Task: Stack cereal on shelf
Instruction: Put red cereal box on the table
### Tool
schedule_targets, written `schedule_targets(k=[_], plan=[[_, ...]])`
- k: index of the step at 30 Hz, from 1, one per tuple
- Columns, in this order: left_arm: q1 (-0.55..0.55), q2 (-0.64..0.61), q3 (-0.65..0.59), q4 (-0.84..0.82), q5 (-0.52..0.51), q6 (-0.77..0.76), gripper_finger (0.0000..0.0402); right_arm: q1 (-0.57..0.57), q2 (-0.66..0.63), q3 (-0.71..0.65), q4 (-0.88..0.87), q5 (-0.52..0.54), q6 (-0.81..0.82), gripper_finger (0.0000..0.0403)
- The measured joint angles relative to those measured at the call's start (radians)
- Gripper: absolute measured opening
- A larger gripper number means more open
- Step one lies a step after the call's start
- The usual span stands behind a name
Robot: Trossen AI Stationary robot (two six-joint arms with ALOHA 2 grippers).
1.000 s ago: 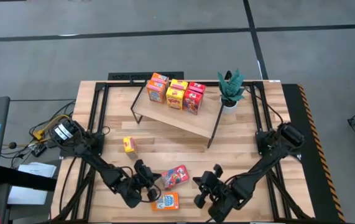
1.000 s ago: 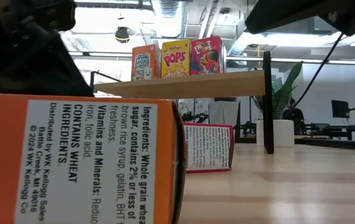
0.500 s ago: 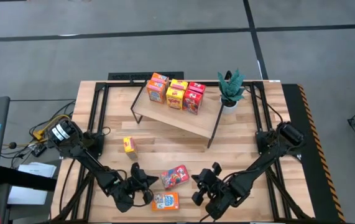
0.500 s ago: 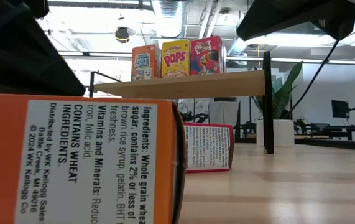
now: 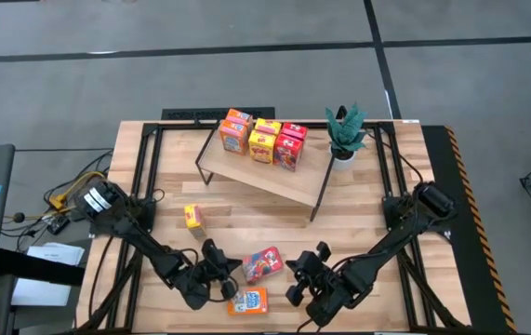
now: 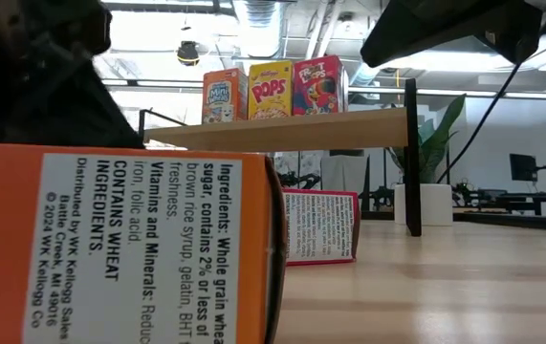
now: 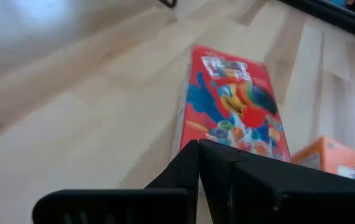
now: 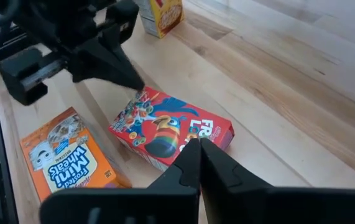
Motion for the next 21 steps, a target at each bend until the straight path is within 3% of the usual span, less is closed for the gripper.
schedule_targets(k=[6, 21], plan=[[-0.011, 0.066, 0.002, 0.097, 0.029, -0.028, 0.0000, 0.001, 0.000, 0.000, -0.004, -0.008, -0.002, 0.0029], [-0.018, 0.073, -0.005, -0.051, 0.061, -0.125, 0.0000, 0.001, 0.001, 0.000, -0.007, -0.038, -0.009, 0.0038]])
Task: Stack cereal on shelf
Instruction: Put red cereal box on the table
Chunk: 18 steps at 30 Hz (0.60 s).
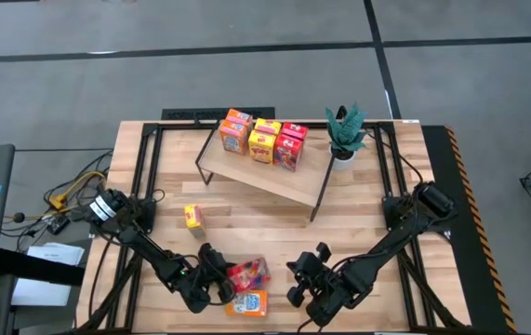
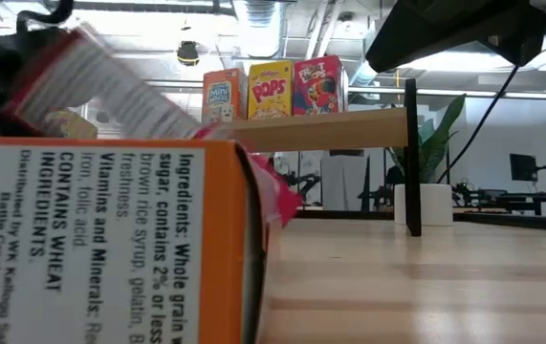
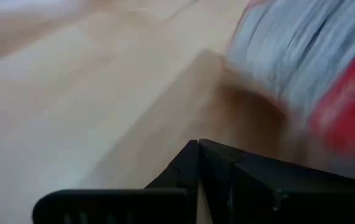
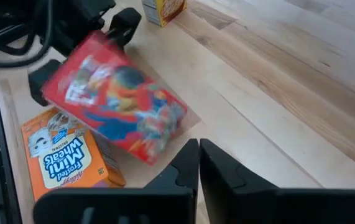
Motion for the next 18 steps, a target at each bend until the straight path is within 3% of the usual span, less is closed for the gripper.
schedule_targets(k=[8, 14, 18], plan=[[0.000, -0.003, -0.006, 0.013, 0.014, -0.021, 0.0000, -0.001, 0.000, 0.000, 0.001, -0.013, -0.010, 0.0033], [0.002, -0.003, -0.004, 0.080, 0.012, 0.004, 0.0000, -0.018, 0.003, 0.000, 0.024, -0.132, -0.140, 0.0042], [0.009, -0.003, -0.004, 0.083, 0.011, 0.006, 0.0000, -0.024, 0.055, -0.001, 0.124, -0.131, -0.229, 0.0044]])
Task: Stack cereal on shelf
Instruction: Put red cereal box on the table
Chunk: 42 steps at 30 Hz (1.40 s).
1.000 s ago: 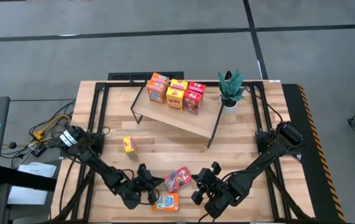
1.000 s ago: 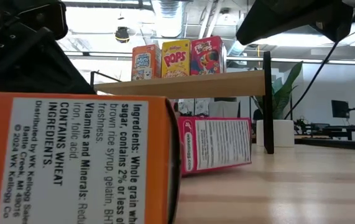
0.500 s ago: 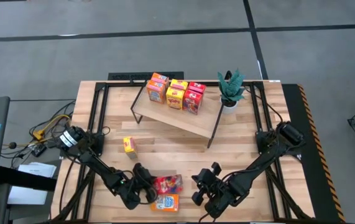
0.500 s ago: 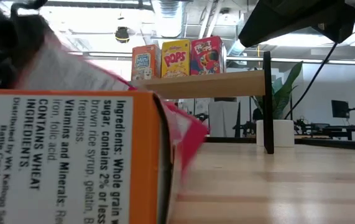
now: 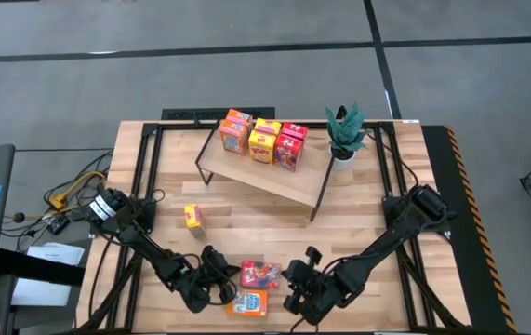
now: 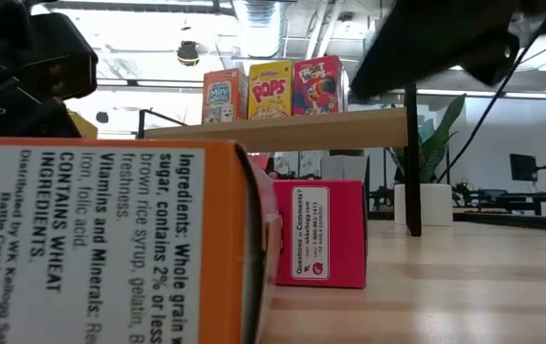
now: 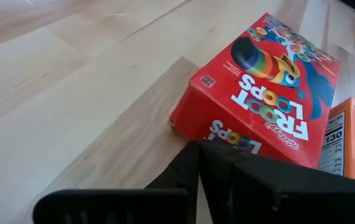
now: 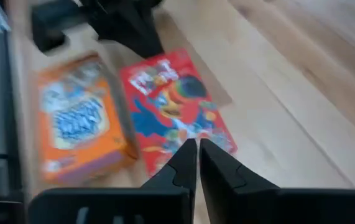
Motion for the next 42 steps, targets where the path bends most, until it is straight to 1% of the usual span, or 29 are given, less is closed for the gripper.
schedule_targets(k=[4, 7, 11, 20, 21, 23, 24, 26, 29, 31, 35, 37, 39, 42], plan=[[0.006, 0.000, 0.001, -0.002, -0.001, -0.002, 0.0000, 0.004, 0.073, 0.003, 0.099, -0.036, 0.031, 0.0033], [0.007, 0.000, 0.001, -0.003, 0.000, 0.000, 0.0000, 0.013, 0.125, -0.001, 0.130, -0.045, 0.062, 0.0022], [0.008, -0.001, 0.001, -0.005, -0.001, 0.000, 0.0000, 0.018, 0.140, 0.003, 0.125, -0.056, 0.137, 0.0014], [0.012, -0.001, 0.001, 0.001, 0.002, 0.000, 0.0000, 0.023, 0.143, 0.001, 0.038, -0.066, 0.166, 0.0033], [0.012, -0.002, 0.001, 0.000, 0.003, 0.000, 0.0000, 0.023, 0.142, 0.001, 0.041, -0.058, 0.165, 0.0032], [0.013, -0.002, 0.001, -0.001, 0.008, 0.001, 0.0000, 0.025, 0.117, -0.001, 0.047, -0.001, 0.138, 0.0027], [0.013, -0.002, 0.001, -0.002, 0.009, 0.002, 0.0000, 0.031, 0.097, -0.001, 0.061, 0.037, 0.111, 0.0023], [0.013, -0.002, 0.001, -0.002, 0.011, 0.004, 0.0000, 0.037, 0.067, 0.005, 0.090, 0.078, 0.065, 0.0015], [0.020, -0.002, 0.001, -0.004, 0.013, 0.009, 0.0000, 0.032, 0.075, 0.000, 0.089, 0.075, 0.026, 0.0010], [0.027, -0.002, 0.001, -0.004, 0.020, 0.012, 0.0000, 0.024, 0.081, -0.004, 0.097, 0.069, 0.020, 0.0014], [0.036, -0.002, 0.001, -0.004, 0.027, 0.019, 0.0000, 0.011, 0.075, -0.077, 0.243, 0.075, 0.025, 0.0029], [0.036, -0.002, 0.001, -0.005, 0.027, 0.020, 0.0000, 0.010, 0.080, -0.109, 0.277, 0.068, 0.026, 0.0031], [0.036, -0.002, 0.001, -0.005, 0.028, 0.019, 0.0000, 0.012, 0.077, -0.127, 0.314, 0.066, 0.048, 0.0028], [0.036, -0.002, 0.001, -0.005, 0.040, 0.019, 0.0000, 0.024, 0.077, -0.149, 0.297, 0.068, 0.094, 0.0017]])
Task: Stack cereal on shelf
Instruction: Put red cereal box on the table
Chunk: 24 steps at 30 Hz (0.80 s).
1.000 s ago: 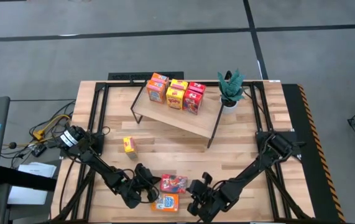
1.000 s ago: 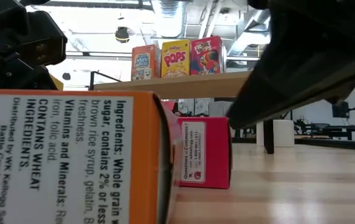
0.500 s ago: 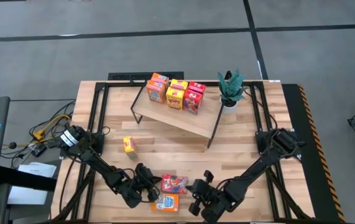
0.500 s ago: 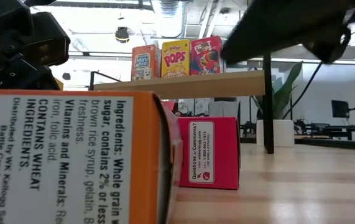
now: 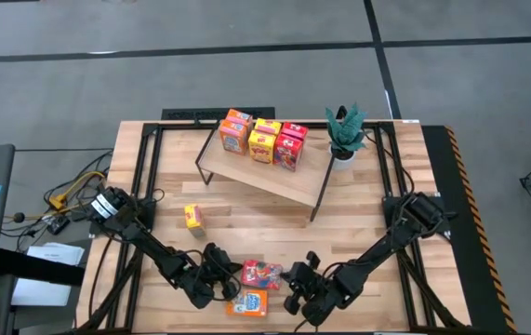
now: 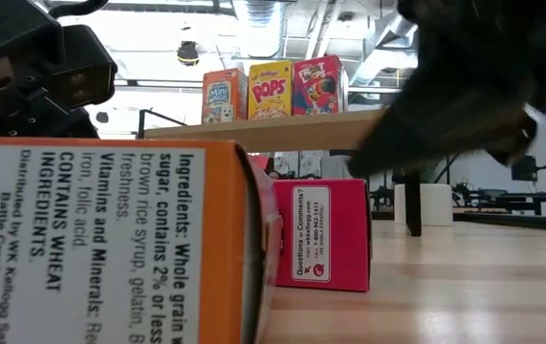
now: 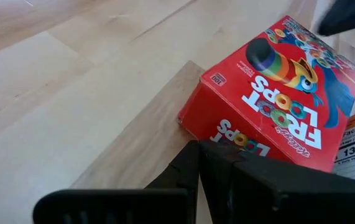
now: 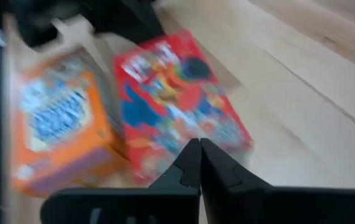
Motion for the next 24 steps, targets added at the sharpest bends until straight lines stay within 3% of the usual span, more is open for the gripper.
schedule_targets(k=[12, 18, 24], plan=[[0.000, 0.000, 0.000, 0.001, 0.010, -0.001, 0.0000, 0.008, 0.000, -0.077, 0.020, -0.011, 0.107, 0.0035], [0.002, 0.000, 0.000, 0.001, 0.004, 0.000, 0.0000, 0.019, -0.039, -0.071, 0.205, 0.030, -0.103, 0.0014], [0.011, 0.000, 0.000, 0.003, 0.010, -0.001, 0.0000, 0.001, -0.016, -0.074, 0.216, 0.029, -0.112, 0.0019]])
